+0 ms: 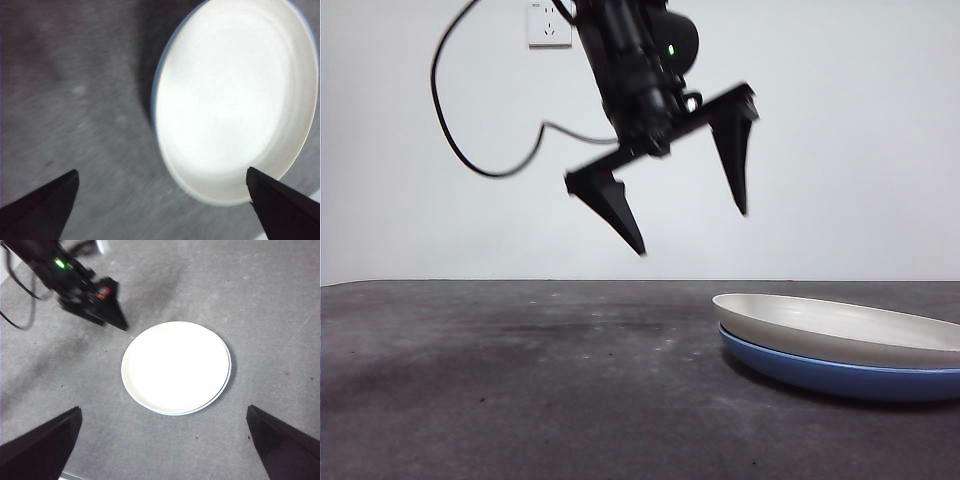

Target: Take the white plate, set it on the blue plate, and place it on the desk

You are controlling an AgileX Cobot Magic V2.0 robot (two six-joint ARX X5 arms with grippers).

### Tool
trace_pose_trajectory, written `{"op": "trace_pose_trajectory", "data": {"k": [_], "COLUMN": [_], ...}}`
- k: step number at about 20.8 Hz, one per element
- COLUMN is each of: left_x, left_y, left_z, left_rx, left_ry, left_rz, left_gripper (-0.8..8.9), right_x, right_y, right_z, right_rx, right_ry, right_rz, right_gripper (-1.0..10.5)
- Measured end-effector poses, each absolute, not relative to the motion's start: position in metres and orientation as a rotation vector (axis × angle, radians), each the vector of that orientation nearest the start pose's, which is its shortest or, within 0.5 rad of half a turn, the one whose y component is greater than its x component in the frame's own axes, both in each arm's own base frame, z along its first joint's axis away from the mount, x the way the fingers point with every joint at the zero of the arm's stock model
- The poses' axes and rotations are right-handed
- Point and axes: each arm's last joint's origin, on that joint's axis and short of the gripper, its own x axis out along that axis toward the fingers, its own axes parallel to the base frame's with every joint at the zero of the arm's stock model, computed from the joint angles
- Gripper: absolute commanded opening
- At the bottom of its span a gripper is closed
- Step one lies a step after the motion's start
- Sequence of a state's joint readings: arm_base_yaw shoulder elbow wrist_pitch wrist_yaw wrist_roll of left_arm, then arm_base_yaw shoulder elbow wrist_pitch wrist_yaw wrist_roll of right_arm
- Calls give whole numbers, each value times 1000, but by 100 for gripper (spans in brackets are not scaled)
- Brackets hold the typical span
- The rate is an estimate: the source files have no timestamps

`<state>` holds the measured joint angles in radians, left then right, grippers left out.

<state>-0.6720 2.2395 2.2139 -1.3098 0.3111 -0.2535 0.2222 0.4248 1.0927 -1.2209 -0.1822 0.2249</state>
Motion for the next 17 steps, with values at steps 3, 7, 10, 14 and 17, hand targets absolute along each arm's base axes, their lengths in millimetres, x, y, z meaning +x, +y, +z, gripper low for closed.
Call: {"op": "trace_pose_trajectory", "data": {"k": [3, 7, 10, 14, 17], "left_x": [340, 319, 277, 212, 170], "left_y": [-282, -266, -240, -201, -172], "left_z": [291, 341, 408, 467, 485], "left_rx": [121, 145, 144, 174, 184], "left_ry": [1450, 1319, 1126, 919, 837], "left_rz": [-697, -773, -827, -829, -825], "left_gripper": [657, 656, 656, 656, 656], "right_x": [15, 16, 23, 41, 53], "right_y": [9, 9, 10, 15, 17], "right_z": [361, 360, 358, 355, 353], "right_rx": [211, 226, 237, 236, 233], "right_ry": [600, 607, 674, 786, 846], "right_rz": [328, 322, 307, 285, 274], "right_gripper": [558, 558, 558, 558, 558]}}
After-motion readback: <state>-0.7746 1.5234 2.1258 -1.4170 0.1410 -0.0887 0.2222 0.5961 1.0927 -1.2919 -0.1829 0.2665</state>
